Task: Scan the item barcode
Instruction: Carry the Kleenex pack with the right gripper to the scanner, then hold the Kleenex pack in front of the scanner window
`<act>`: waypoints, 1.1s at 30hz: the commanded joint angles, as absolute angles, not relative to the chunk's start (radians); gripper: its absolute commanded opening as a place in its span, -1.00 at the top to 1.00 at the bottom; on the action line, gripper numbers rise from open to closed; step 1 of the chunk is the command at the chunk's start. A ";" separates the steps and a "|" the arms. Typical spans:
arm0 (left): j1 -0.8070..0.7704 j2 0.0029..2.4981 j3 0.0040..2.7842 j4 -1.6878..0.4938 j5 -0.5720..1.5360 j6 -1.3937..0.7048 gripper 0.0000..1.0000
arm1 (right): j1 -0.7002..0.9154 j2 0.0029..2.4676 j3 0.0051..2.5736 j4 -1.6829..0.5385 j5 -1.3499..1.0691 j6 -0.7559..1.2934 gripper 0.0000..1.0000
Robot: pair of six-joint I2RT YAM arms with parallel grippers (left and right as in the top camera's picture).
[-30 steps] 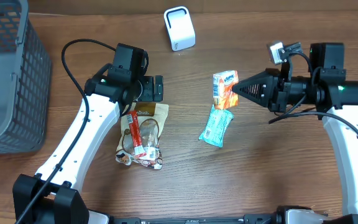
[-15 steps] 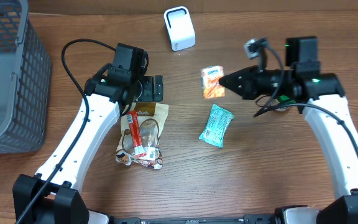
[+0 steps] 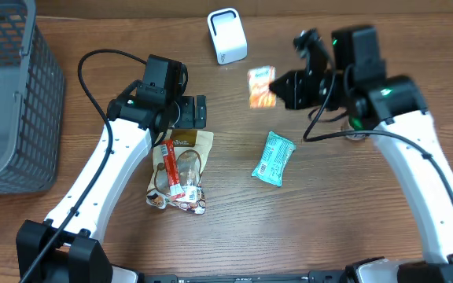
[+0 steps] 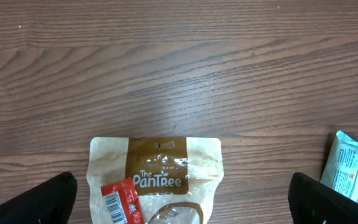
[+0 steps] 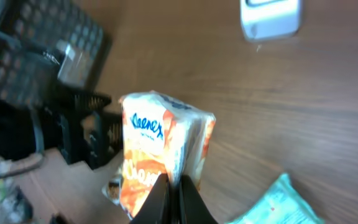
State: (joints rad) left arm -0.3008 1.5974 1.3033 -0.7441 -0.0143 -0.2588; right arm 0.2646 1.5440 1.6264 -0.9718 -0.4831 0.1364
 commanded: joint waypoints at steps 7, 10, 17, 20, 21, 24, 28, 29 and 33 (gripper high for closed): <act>-0.302 1.589 1.316 -0.744 -0.007 -0.269 -1.00 | 0.276 1.763 2.118 -1.216 -0.237 0.093 0.93; -0.302 1.589 1.316 -0.744 -0.007 -0.270 -0.99 | 0.293 1.817 2.144 -1.155 -0.185 0.072 0.93; -0.302 1.589 1.316 -0.744 -0.007 -0.269 -0.99 | 0.368 1.961 2.144 -0.997 0.063 -0.109 0.93; -0.302 1.589 1.316 -0.744 -0.007 -0.269 -0.99 | 0.394 2.025 2.144 -0.932 0.147 -0.146 0.93; -0.302 1.589 1.316 -0.744 -0.007 -0.269 -1.00 | 0.400 2.046 2.144 -0.912 0.150 -0.182 0.93; -0.302 1.589 1.316 -0.744 -0.007 -0.269 -1.00 | 0.417 2.129 2.144 -0.824 0.170 -0.265 0.93; -0.302 1.589 1.316 -0.744 -0.007 -0.269 -1.00 | 0.419 2.209 2.144 -0.736 0.193 -0.324 0.93; -0.302 1.589 1.316 -0.744 -0.007 -0.269 -1.00 | 0.419 2.228 2.143 -0.709 0.205 -0.323 0.93; -0.302 1.589 1.316 -0.744 -0.007 -0.269 -1.00 | 0.419 2.296 2.141 -0.611 0.273 -0.323 0.93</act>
State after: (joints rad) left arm -0.3008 1.5974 1.3033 -0.7433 -0.0139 -0.2588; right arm 0.4206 2.2559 2.1223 -0.6632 0.1940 -0.2916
